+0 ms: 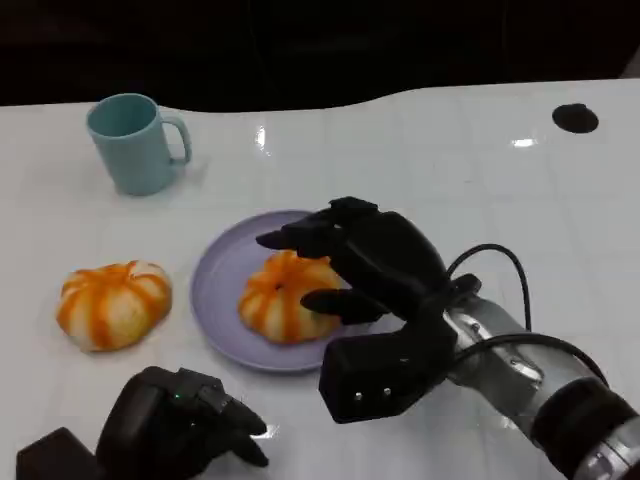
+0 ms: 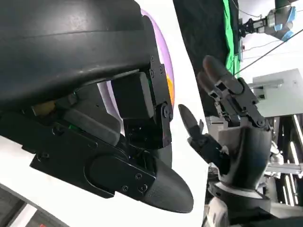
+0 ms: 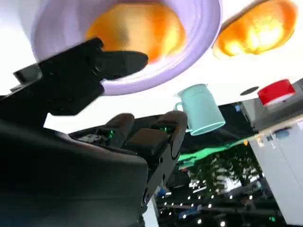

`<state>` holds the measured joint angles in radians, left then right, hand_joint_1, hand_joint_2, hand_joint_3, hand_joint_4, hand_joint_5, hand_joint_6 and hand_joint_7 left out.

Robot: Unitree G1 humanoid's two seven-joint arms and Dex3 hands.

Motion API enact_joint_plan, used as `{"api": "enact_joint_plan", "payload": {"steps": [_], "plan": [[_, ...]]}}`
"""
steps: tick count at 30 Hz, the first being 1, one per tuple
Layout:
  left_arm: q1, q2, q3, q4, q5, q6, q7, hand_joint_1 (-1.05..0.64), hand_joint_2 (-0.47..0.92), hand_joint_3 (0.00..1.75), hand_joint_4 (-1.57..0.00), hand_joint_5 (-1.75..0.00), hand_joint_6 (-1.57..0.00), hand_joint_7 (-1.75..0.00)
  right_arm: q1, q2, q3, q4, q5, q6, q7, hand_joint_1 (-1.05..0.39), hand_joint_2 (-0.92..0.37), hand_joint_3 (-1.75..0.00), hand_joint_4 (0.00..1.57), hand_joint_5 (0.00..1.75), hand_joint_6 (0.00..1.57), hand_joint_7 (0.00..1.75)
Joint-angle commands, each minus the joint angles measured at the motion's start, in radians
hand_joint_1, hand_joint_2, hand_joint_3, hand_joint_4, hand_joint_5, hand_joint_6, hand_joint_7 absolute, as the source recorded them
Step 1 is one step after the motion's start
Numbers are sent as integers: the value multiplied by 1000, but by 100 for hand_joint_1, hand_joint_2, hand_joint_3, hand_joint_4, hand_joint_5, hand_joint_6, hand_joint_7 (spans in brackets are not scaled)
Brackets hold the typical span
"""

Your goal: Grasp the bread from the table and place it into the plate.

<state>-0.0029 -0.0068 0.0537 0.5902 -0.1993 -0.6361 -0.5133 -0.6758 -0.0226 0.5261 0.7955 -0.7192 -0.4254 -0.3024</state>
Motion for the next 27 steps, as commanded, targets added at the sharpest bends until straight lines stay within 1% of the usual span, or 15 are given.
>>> {"api": "enact_joint_plan", "payload": {"steps": [1,5,6,9,11,15,18,20,22,25,27], "plan": [[3,15,3,2,-1,-1,5,-105,89,0,-145,-63,-157,-23,63,-45,-21,-96,33,26,60,-37,-92,-4,0,53,43,0],[-1,13,4,8,-8,-2,-2,-105,89,0,-145,-63,-157,-23,119,-76,-41,-184,59,29,98,-38,-92,-6,1,55,44,0],[-1,12,5,9,-7,-4,0,-105,89,0,-145,-63,-157,-23,141,-91,-51,-213,74,13,101,-39,-92,-6,1,55,44,0],[-1,10,5,6,-5,-1,5,-105,89,0,-145,-63,-157,-23,207,-130,-91,-295,130,-32,120,-36,-92,-6,7,59,48,2],[-2,10,6,9,-6,-5,2,-105,89,0,-145,-63,-157,-23,241,-142,-115,-331,167,-50,135,-35,-92,-6,13,62,50,3],[-3,11,7,12,-4,-5,3,-105,89,0,-146,-63,-157,-23,314,-168,-167,-398,272,-103,192,-29,-92,-7,21,65,55,5],[-5,12,7,14,-4,-8,2,-105,90,0,-146,-63,-157,-23,366,-187,-210,-426,363,-169,238,-24,-92,-8,28,67,60,7],[-6,12,7,15,-4,-7,2,-105,90,0,-146,-63,-157,-23,393,-192,-231,-438,420,-199,273,-20,-92,-10,36,70,63,9],[-6,13,7,16,1,-7,7,-105,90,0,-146,-63,-157,-23,429,-200,-251,-478,482,-180,330,-20,-92,-14,40,72,65,9],[-8,12,7,17,0,-5,7,-105,90,0,-145,-63,-157,-23,492,-209,-282,-560,575,-111,415,-22,-91,-17,46,73,69,10],[-9,12,7,19,0,-7,6,-105,90,0,-145,-63,-157,-23,529,-212,-300,-601,627,-86,460,-22,-90,-17,49,75,71,11]]}}
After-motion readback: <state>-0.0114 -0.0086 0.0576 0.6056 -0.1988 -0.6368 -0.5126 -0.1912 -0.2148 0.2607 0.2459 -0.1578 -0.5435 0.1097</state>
